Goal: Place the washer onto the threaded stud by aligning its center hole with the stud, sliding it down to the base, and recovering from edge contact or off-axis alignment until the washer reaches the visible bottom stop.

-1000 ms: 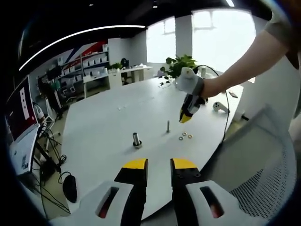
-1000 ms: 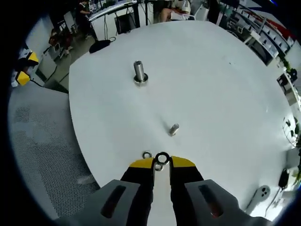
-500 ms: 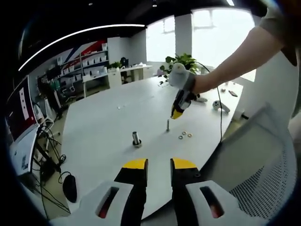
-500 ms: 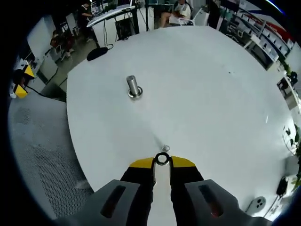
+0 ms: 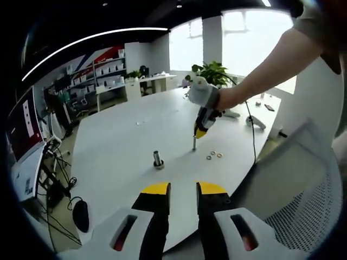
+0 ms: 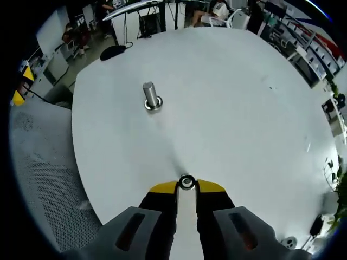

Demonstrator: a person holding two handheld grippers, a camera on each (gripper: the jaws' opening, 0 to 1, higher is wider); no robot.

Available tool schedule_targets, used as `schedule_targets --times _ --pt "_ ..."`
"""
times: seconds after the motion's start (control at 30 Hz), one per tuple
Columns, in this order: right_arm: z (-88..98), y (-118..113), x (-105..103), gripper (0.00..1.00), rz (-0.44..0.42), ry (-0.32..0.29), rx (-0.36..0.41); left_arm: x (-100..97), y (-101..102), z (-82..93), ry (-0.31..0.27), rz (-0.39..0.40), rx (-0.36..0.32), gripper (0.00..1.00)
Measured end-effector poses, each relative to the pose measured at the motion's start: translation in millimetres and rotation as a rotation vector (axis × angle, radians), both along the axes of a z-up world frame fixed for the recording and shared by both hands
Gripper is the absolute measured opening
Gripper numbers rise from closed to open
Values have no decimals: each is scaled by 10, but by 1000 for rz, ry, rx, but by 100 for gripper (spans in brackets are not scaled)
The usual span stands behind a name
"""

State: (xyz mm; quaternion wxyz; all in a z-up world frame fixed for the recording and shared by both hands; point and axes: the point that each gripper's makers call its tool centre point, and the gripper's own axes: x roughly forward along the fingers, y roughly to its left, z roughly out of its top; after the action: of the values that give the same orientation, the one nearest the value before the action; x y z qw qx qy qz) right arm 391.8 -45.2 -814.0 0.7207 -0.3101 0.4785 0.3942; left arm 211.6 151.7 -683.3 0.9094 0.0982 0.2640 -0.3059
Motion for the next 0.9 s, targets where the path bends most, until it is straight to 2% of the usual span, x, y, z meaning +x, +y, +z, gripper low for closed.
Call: schedule_targets --times 0.33,0.9 --pt "-100 20 18 14 20 18 -18 1 4 -12 4 0 1 16" --pt "-523 14 18 14 27 86 -56 1 24 -35 20 11 -1 16"
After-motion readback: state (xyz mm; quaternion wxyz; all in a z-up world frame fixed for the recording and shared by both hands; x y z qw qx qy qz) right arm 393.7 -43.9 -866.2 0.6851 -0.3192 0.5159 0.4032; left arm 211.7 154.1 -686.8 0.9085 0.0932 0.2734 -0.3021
